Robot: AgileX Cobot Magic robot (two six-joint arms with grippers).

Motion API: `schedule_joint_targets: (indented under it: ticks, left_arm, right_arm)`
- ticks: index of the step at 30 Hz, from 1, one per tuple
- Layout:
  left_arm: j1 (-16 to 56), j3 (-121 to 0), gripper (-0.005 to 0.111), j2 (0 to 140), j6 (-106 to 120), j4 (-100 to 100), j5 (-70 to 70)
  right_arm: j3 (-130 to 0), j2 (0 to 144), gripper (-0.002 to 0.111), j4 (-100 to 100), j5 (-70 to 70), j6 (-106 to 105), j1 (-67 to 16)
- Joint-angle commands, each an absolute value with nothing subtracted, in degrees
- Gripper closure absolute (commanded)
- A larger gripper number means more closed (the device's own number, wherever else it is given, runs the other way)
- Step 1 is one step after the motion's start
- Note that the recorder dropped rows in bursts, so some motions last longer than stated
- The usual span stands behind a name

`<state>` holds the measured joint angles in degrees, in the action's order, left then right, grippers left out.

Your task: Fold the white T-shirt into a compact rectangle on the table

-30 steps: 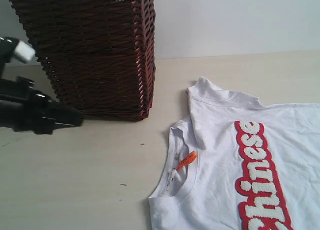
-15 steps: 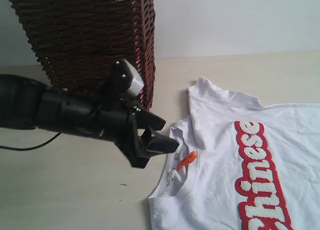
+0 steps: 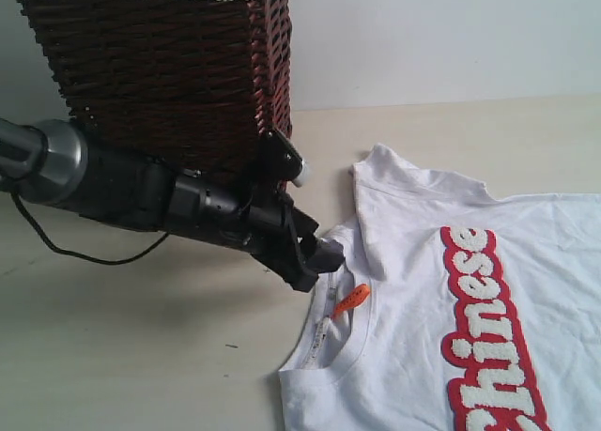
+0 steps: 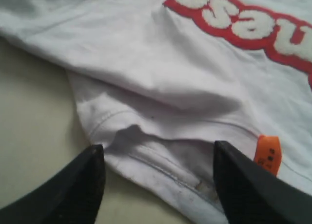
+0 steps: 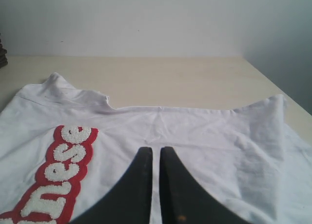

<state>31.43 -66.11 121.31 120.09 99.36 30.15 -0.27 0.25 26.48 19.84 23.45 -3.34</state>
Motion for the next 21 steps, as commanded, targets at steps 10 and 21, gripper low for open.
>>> schedule_joint_targets:
  ticks: [10, 21]
  left_arm:
    - [34.4, -71.3, 0.070, 128.7, 120.2, 99.5, 27.4]
    - [35.4, -71.0, 0.107, 126.3, 120.2, 97.9, 17.2]
  right_arm:
    - [0.0, 0.0, 0.100, 26.4, 19.1, 23.6, -3.0]
    - [0.0, 0.0, 0.100, 26.4, 19.1, 23.7, -3.0]
